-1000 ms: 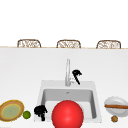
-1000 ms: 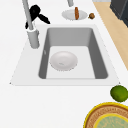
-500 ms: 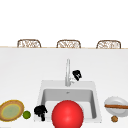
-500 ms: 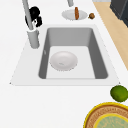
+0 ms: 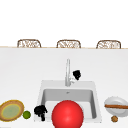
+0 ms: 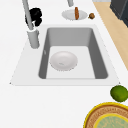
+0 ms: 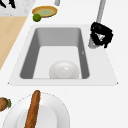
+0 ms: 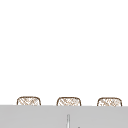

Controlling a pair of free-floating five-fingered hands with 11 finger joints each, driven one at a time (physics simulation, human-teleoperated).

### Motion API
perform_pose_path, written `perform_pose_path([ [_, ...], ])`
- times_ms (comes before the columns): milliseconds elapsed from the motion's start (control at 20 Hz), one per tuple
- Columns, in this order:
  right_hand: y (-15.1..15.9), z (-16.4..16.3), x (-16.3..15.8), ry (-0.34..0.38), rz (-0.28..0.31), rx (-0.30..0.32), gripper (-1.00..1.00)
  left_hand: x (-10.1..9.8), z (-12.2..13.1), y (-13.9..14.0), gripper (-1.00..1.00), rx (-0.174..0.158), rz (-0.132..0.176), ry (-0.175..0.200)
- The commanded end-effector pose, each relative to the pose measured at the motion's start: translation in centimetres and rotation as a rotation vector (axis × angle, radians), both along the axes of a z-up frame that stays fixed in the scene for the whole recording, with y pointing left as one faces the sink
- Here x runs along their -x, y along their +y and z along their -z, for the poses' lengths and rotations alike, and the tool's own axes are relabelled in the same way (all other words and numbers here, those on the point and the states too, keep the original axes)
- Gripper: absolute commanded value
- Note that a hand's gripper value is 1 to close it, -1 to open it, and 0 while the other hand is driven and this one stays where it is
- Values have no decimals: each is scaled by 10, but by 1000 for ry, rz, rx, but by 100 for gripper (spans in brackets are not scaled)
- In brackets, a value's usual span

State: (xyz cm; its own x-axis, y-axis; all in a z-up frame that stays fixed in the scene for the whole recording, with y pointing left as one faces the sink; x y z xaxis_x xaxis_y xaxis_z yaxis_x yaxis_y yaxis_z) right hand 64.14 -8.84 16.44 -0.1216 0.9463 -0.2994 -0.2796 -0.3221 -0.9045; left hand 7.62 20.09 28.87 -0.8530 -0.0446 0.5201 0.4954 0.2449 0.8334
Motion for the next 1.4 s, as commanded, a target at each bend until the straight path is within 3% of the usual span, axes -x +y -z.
perform_pose_path([
  [0,-10,20,15,1,-58,-94,100,0,0,0,0,0,0,0],
  [300,-18,25,20,-109,-201,-123,100,0,0,0,0,0,0,0],
  [550,-26,30,27,-193,-271,-142,100,0,0,0,0,0,0,0],
  [1250,-43,28,24,-205,-387,-146,100,0,0,0,0,0,0,0],
  [1350,-33,24,16,-225,-383,-138,100,0,0,0,0,0,0,0],
])
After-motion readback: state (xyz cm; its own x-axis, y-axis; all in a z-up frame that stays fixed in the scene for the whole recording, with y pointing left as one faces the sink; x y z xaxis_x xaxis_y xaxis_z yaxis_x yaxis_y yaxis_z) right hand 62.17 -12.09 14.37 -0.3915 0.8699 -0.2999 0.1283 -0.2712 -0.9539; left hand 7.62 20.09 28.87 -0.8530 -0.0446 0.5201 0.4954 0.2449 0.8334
